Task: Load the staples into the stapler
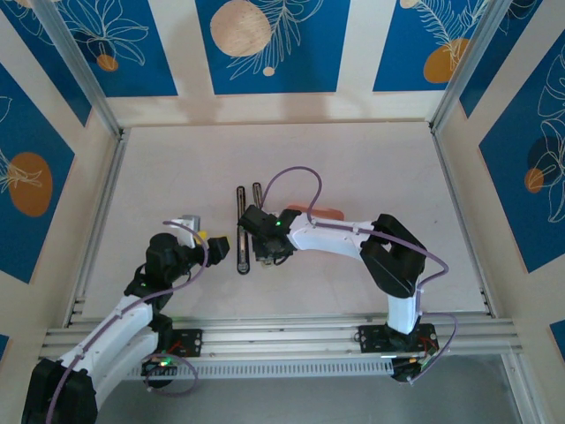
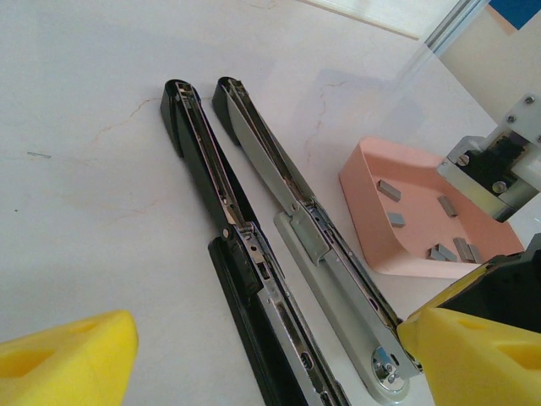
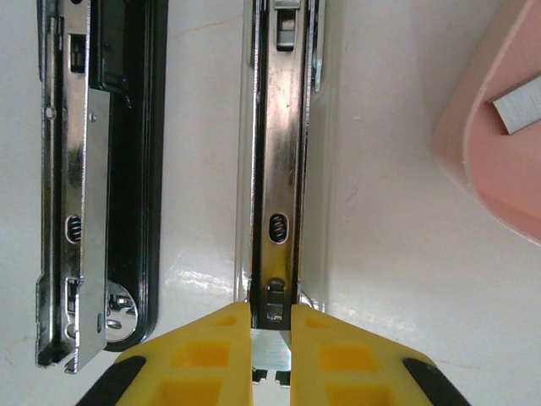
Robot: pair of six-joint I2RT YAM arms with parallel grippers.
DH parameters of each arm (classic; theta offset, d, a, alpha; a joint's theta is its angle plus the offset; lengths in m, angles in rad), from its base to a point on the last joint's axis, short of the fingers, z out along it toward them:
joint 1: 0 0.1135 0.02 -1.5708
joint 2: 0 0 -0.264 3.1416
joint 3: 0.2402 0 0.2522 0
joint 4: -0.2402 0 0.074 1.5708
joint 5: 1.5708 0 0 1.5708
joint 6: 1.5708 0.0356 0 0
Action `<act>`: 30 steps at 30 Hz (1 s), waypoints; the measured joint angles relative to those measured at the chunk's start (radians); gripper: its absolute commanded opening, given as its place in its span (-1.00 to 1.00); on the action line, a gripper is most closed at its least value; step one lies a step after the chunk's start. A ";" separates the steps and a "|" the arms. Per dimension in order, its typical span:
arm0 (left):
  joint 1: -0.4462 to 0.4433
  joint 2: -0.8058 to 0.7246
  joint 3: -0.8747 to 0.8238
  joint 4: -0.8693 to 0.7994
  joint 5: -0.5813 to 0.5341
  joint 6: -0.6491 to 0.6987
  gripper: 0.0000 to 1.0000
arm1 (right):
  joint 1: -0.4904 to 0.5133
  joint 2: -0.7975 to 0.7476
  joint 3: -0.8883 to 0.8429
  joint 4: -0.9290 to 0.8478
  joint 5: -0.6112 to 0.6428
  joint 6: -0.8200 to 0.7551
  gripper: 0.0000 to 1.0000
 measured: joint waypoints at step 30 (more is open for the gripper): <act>0.000 0.003 0.000 0.001 0.000 0.000 0.71 | 0.012 0.003 -0.006 0.009 0.019 -0.052 -0.63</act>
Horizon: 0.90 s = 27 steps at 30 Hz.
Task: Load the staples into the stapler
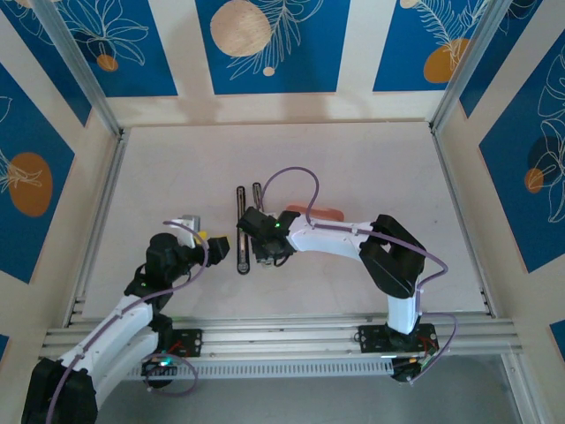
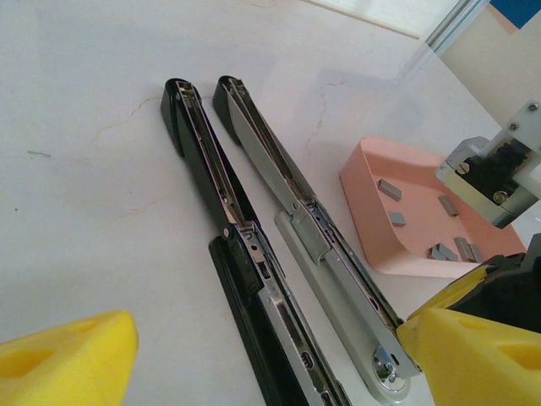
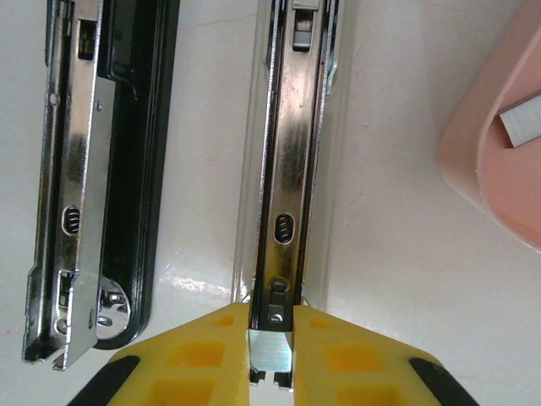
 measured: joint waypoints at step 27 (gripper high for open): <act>0.000 0.019 0.000 0.003 0.000 0.000 0.70 | 0.000 -0.021 -0.019 0.028 -0.003 -0.015 -0.41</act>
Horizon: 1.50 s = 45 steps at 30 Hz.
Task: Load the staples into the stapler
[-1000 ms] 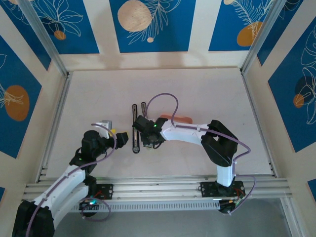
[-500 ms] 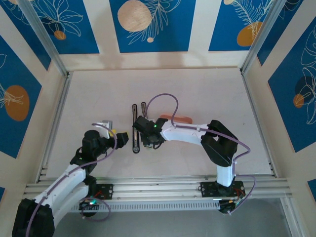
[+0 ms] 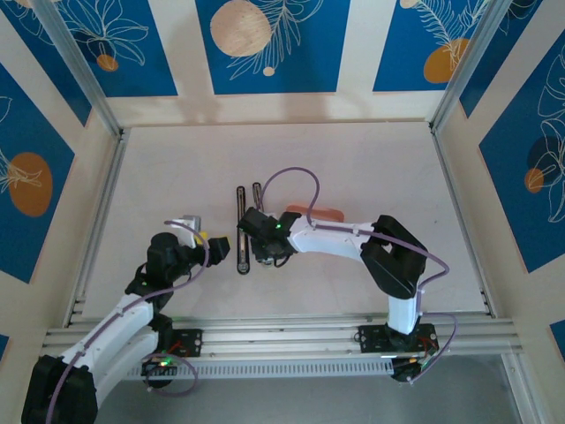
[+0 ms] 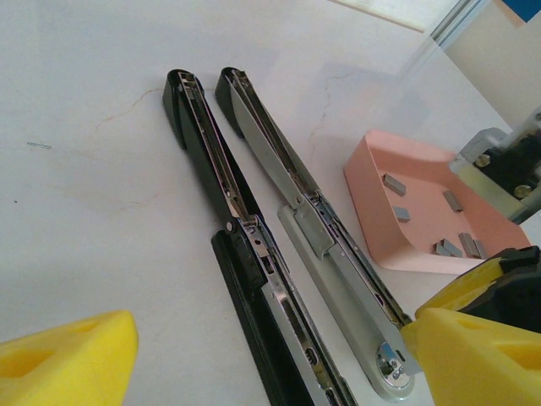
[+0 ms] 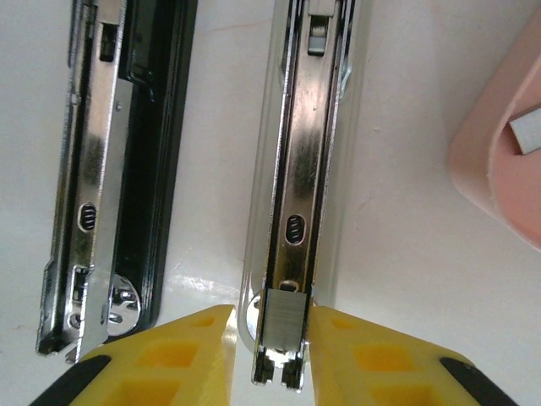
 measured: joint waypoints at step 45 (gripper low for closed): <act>0.000 0.213 0.109 0.035 0.036 0.021 0.66 | -0.420 -0.004 0.045 -0.164 -0.224 -0.777 -0.09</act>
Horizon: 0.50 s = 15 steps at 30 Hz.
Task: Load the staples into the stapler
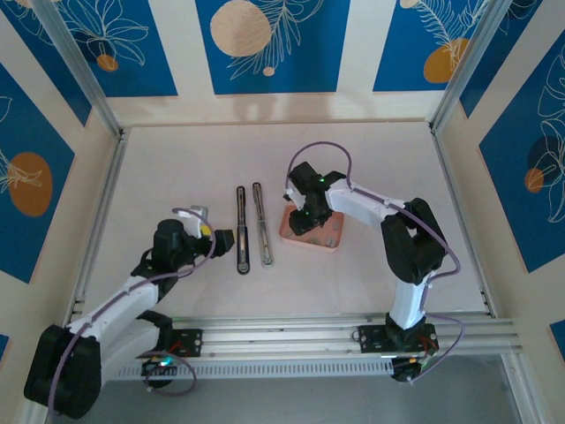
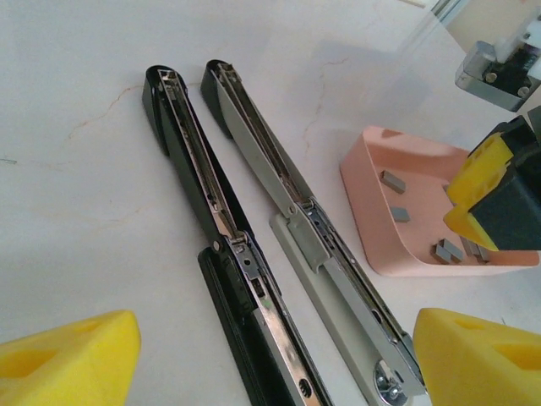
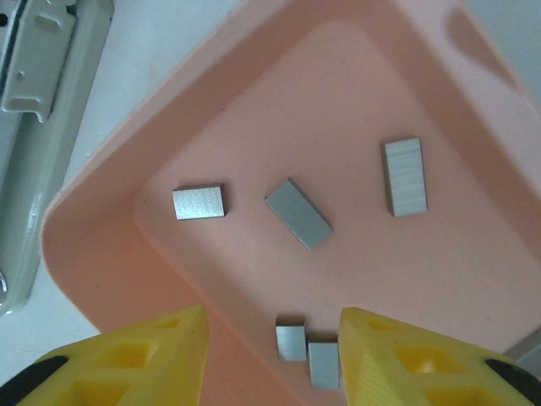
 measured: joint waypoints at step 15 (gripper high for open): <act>0.000 0.085 0.002 0.048 -0.064 -0.060 0.64 | -0.018 0.116 0.069 0.039 -0.068 -0.185 -0.10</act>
